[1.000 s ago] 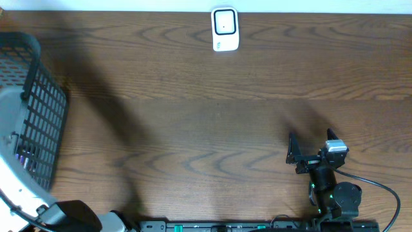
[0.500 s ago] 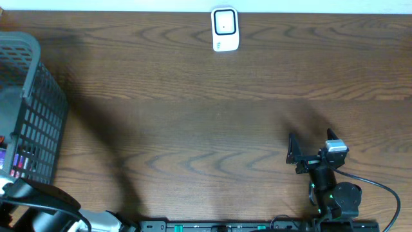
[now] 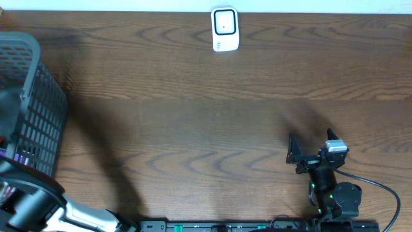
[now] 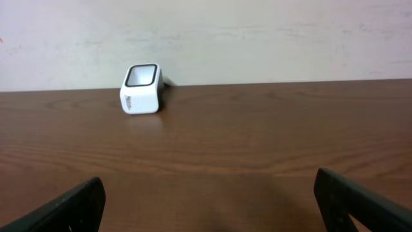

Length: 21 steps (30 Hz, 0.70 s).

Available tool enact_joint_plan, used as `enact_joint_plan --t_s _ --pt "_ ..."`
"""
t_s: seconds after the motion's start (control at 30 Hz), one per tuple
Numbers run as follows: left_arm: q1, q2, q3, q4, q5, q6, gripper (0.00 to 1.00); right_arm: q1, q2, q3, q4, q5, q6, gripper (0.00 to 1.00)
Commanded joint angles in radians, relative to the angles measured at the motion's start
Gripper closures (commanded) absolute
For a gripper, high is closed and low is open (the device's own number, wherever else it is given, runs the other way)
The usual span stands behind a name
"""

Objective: Scan the item barcode
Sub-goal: 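Move the left gripper into the grey basket toward the packages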

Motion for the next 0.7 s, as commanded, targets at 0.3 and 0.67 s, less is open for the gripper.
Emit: enact_joint_plan --t_s 0.3,0.67 --pt "-0.006 0.197 0.01 -0.071 0.017 -0.053 0.02 0.005 -0.005 -0.002 -0.004 0.001 -0.009 0.01" --pt "-0.006 0.231 -0.016 -0.065 0.155 -0.053 0.42 0.005 -0.005 -0.002 -0.004 0.001 -0.009 0.01"
